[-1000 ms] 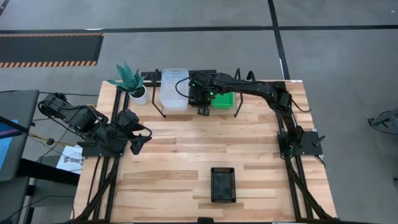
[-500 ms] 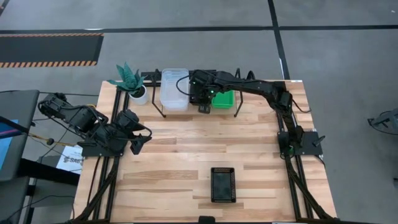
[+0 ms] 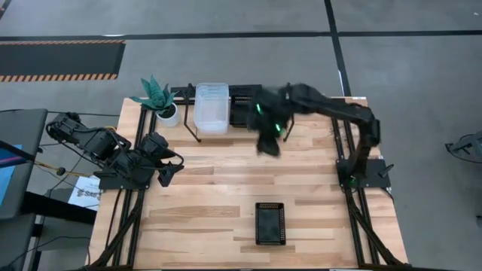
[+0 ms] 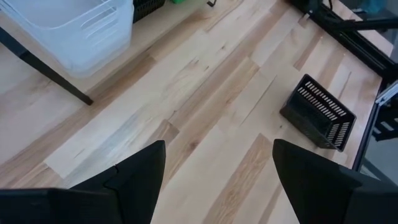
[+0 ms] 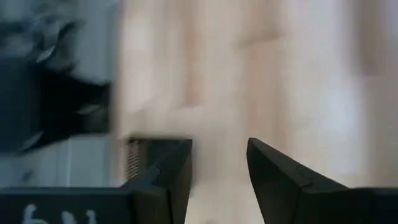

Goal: Stack baskets on shelf by color
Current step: Stack the black bin on top of the stacked black bins on the shelf

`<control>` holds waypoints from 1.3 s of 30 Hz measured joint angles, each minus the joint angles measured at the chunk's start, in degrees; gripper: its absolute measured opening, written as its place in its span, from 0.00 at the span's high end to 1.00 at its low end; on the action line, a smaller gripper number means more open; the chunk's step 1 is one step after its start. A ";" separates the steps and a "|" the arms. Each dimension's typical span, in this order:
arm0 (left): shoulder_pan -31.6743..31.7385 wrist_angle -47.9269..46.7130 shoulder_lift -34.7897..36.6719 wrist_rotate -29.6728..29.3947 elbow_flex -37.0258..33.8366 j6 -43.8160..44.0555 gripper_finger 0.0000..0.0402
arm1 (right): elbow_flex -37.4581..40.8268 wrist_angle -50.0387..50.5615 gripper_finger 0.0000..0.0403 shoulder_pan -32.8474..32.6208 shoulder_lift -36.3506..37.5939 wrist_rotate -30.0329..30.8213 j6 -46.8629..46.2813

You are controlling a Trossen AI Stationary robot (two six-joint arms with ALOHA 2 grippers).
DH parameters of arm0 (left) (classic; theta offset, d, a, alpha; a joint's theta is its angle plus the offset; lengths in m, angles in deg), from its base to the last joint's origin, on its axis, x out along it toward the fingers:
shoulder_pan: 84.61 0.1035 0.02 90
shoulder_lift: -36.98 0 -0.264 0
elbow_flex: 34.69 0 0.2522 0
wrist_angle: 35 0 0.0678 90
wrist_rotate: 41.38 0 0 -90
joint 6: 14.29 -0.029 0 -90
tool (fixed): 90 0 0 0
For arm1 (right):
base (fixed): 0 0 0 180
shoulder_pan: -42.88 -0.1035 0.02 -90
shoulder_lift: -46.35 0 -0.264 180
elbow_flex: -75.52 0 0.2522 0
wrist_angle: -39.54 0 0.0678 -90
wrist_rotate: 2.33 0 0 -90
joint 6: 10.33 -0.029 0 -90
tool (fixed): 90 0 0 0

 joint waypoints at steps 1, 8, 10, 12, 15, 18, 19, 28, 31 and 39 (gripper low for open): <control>0.00 0.02 0.00 0.00 0.00 0.18 0.29 | 0.91 0.70 0.57 -2.55 1.34 -1.34 -1.00; 0.00 0.96 -0.02 -1.26 0.00 0.17 0.29 | 10.92 -1.38 0.59 -25.59 9.55 11.90 -15.83; 0.00 0.96 -0.02 -1.62 0.00 0.58 0.29 | 14.65 -4.20 0.58 -32.06 10.19 17.14 -21.85; 0.00 0.95 -0.07 -2.04 0.00 0.97 0.29 | 18.45 -7.18 0.57 -37.78 10.27 21.14 -26.44; 0.00 0.75 -0.24 -2.08 -0.11 0.97 0.29 | 24.33 -13.31 0.53 -43.96 10.24 23.96 -30.00; 0.00 0.89 -0.22 -2.34 -0.72 1.77 0.29 | 31.20 -23.68 0.49 -46.25 10.18 24.53 -30.34; 0.00 0.82 -0.22 -2.34 -1.01 2.33 0.29 | 33.09 -26.45 0.48 -46.37 10.18 24.79 -30.13; 0.00 0.77 -0.20 -0.02 -1.29 3.16 0.29 | 41.29 -44.34 0.47 -46.17 2.70 22.21 -32.31; 0.00 0.63 -0.23 -0.02 -1.31 3.78 0.29 | 41.31 -45.76 0.48 -46.59 -1.46 18.88 -32.30; -0.02 0.37 -0.44 0.00 -1.33 3.77 0.29 | 41.36 -47.61 0.49 -47.28 -9.27 16.09 -32.40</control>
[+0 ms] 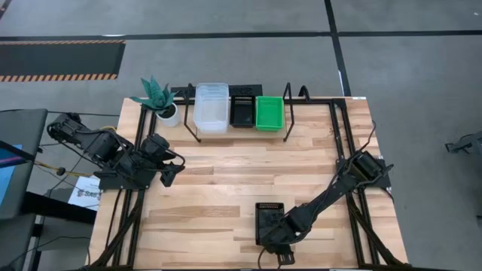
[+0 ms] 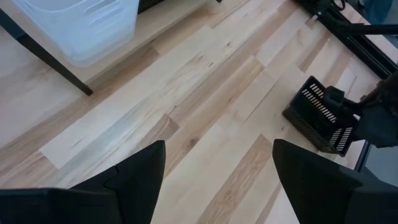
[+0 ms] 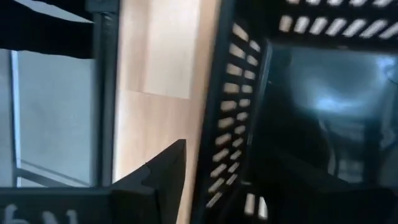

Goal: Stack baskets on shelf by color
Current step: Stack the black bin on top of the stacked black bins on the shelf

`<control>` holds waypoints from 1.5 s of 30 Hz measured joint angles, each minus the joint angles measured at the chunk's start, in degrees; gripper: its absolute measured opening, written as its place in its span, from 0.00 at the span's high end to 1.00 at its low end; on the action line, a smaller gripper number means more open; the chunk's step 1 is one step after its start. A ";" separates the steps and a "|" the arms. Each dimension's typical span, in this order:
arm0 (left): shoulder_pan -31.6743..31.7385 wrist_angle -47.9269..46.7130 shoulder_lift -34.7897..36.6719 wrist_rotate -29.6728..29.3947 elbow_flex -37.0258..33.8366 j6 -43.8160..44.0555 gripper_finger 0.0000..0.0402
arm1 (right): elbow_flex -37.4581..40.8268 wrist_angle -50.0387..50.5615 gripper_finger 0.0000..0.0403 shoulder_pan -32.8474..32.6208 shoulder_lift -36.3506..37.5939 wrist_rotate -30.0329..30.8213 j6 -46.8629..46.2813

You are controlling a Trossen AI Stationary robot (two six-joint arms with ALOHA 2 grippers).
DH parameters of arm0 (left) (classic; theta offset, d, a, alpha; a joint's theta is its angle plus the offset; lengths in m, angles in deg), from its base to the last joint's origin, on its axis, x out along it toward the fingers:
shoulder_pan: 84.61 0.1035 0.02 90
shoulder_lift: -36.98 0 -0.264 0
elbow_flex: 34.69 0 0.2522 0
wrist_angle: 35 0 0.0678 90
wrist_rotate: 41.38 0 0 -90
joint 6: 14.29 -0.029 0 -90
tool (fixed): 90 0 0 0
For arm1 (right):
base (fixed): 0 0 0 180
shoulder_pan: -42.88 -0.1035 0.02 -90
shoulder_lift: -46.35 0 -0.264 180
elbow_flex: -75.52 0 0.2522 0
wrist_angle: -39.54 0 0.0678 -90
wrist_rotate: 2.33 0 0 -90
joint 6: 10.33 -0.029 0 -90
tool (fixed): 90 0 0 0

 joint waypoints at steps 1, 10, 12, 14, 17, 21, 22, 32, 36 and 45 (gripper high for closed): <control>0.01 0.00 0.00 0.02 0.00 0.03 0.29 | 0.00 0.32 0.50 0.03 -0.24 0.32 -0.12; 0.00 0.03 0.00 0.15 0.00 2.40 0.29 | -0.12 4.62 0.95 2.02 1.83 4.20 4.03; 0.00 0.07 0.00 0.17 0.00 3.24 0.29 | -0.15 5.05 0.97 3.42 4.15 4.46 6.39; 0.00 0.20 0.00 0.17 0.00 3.79 0.29 | -0.08 6.29 0.99 5.34 7.47 5.03 8.75; 0.00 0.48 0.00 0.20 0.00 3.85 0.29 | -0.04 7.47 0.99 9.75 13.88 7.43 11.73; 0.02 0.51 0.00 0.17 0.00 3.39 0.29 | -0.09 7.51 0.99 18.34 22.40 13.79 17.42; 0.00 0.51 0.00 0.10 0.00 3.21 0.29 | -0.09 7.36 0.99 20.95 24.07 15.11 19.03; 0.02 0.49 -0.02 -2.08 0.00 0.66 0.29 | -4.54 4.95 1.00 47.95 25.84 14.19 33.60; 0.02 0.36 -0.02 -2.88 0.00 0.64 0.29 | -8.86 5.87 1.00 52.74 20.38 13.42 38.10; 0.00 0.30 -0.02 -4.66 0.00 0.86 0.29 | -20.41 13.28 0.99 56.25 7.53 11.00 47.77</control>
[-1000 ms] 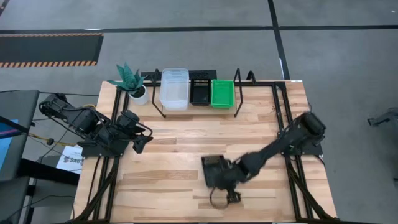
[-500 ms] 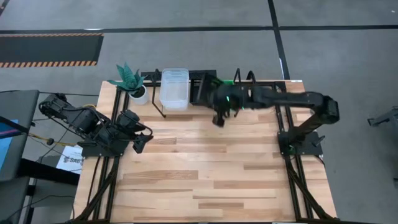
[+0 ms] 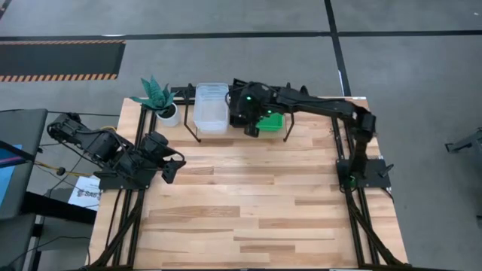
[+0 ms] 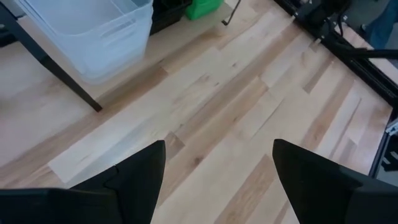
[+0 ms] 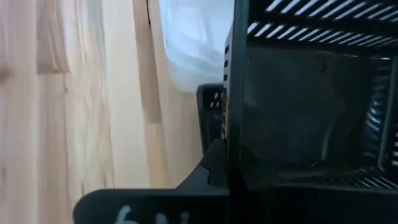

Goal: Stack baskets on shelf by color
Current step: Stack the black bin on top of the stacked black bins on the shelf

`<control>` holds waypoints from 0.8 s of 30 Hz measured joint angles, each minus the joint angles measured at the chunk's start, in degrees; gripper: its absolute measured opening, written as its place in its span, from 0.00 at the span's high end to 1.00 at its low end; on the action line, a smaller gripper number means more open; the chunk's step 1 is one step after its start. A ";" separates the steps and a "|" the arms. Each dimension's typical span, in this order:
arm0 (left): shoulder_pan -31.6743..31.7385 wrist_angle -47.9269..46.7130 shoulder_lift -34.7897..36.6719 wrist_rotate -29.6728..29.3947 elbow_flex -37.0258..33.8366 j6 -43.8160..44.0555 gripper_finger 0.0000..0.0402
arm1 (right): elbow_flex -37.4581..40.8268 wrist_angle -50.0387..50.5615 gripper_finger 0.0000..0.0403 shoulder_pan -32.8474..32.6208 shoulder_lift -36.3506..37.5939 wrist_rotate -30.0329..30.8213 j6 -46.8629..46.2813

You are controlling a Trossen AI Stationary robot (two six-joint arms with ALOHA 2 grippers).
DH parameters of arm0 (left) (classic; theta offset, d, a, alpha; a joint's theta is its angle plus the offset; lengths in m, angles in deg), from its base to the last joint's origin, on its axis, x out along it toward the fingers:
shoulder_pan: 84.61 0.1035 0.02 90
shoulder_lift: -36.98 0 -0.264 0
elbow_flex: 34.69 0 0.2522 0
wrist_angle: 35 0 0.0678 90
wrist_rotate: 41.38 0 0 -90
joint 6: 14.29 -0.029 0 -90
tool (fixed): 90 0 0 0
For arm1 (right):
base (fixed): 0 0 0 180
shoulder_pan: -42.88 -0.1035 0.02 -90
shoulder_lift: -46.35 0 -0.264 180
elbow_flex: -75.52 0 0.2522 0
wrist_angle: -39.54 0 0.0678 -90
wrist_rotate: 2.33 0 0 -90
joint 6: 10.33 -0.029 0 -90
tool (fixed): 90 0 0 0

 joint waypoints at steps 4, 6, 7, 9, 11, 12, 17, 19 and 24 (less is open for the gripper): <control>0.02 -0.01 0.02 -0.72 0.00 0.28 0.29 | -4.07 3.75 1.00 0.88 -4.56 -0.22 3.01; 0.02 -0.01 0.00 -0.80 0.00 0.52 0.29 | -4.85 5.07 1.00 1.28 -5.99 -0.23 4.03; 0.02 -0.01 0.01 -0.81 0.00 0.58 0.29 | -5.07 5.47 0.99 1.35 -6.73 -0.23 4.49; 0.02 -0.02 0.01 -0.82 0.00 0.65 0.29 | -5.17 5.58 0.98 1.45 -7.30 -0.23 4.65; 0.02 -0.04 0.02 -0.87 0.00 0.69 0.29 | -5.17 6.82 0.98 1.73 -7.82 -0.25 5.05; 0.02 -0.04 0.02 -0.89 0.00 0.67 0.29 | -5.17 6.78 0.98 1.80 -8.00 -0.25 5.11; 0.00 -0.06 0.00 -1.00 0.00 0.67 0.29 | -5.21 7.49 0.99 2.12 -8.77 -0.30 5.60; 0.00 -0.08 0.02 -0.97 0.00 0.67 0.29 | -5.08 8.54 0.97 2.41 -8.80 -0.30 6.14; 0.00 -0.08 0.00 -0.83 0.00 0.63 0.29 | -5.14 7.41 0.93 2.43 -8.76 -0.28 6.63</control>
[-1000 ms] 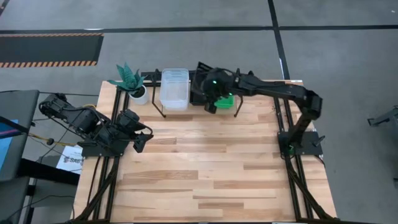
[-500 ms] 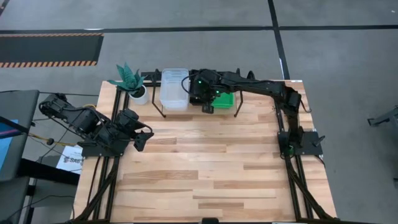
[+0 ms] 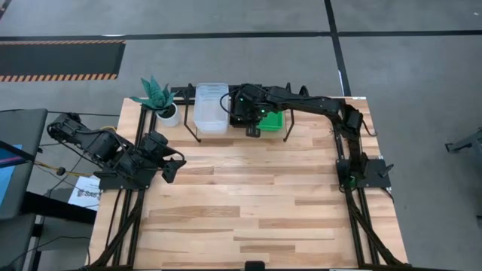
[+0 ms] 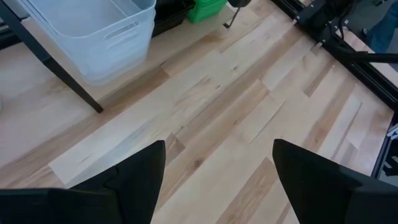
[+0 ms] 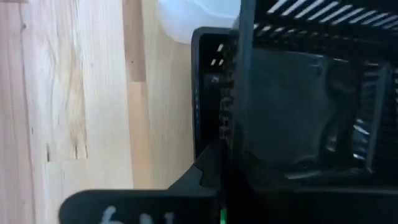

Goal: Stack baskets on shelf by color
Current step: Stack the black bin on top of the stacked black bins on the shelf, then return to Home Position

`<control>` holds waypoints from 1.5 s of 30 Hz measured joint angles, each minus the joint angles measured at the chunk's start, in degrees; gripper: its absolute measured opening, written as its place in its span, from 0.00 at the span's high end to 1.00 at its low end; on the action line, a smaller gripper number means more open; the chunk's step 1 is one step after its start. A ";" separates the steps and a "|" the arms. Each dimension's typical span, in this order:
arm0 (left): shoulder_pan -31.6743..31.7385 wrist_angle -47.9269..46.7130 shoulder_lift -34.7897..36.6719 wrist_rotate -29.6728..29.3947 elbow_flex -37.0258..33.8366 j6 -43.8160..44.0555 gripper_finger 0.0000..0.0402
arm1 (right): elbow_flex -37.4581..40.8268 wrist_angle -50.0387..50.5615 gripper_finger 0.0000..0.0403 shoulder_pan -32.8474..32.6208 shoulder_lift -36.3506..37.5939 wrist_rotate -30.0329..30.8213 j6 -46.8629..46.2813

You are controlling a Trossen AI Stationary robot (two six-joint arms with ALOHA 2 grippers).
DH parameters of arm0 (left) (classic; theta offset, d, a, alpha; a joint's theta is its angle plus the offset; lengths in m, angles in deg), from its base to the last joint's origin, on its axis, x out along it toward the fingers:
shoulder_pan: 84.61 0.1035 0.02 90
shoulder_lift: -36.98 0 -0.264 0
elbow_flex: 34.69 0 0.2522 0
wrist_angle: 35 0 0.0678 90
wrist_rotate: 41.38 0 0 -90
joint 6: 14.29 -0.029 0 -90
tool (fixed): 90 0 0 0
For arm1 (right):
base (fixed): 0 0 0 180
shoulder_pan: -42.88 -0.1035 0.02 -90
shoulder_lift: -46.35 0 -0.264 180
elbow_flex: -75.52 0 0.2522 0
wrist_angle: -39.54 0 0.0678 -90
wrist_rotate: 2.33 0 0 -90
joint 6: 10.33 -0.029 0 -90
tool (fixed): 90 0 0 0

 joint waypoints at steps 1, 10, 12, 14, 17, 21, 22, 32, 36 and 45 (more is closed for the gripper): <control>0.00 0.00 0.00 0.01 0.00 0.00 0.29 | 0.00 -0.10 0.92 -0.02 0.00 0.00 0.10; 0.00 0.00 0.00 0.03 0.00 -0.03 0.29 | 0.00 -0.26 0.85 -0.02 0.04 0.02 2.47; 0.01 0.00 0.00 0.03 0.00 -0.23 0.29 | 0.00 -0.26 0.83 -0.01 0.07 0.04 2.49; 0.00 0.00 0.00 0.03 0.00 -0.22 0.29 | 0.00 -0.39 0.80 0.10 0.07 0.07 2.48; 0.00 0.00 0.00 0.04 0.00 -0.24 0.29 | 0.00 -0.69 0.75 0.33 0.07 0.10 2.49; 0.00 0.00 0.00 0.05 0.00 -0.24 0.29 | 0.00 -1.22 0.65 0.40 0.09 0.11 2.49; 0.00 0.00 0.00 0.05 0.00 -0.24 0.29 | 0.00 -1.40 0.63 0.40 0.09 0.13 2.47; 0.02 0.00 0.01 -0.25 0.00 -1.25 0.29 | -5.19 3.64 0.50 -1.27 5.17 0.09 -0.72; 0.02 -0.20 0.02 0.18 0.00 -1.49 0.29 | -8.27 5.33 0.50 -2.93 10.51 0.09 -1.84; 0.00 -0.22 0.00 8.16 0.00 -1.69 0.29 | -9.46 9.71 0.52 -6.98 29.05 0.11 -8.26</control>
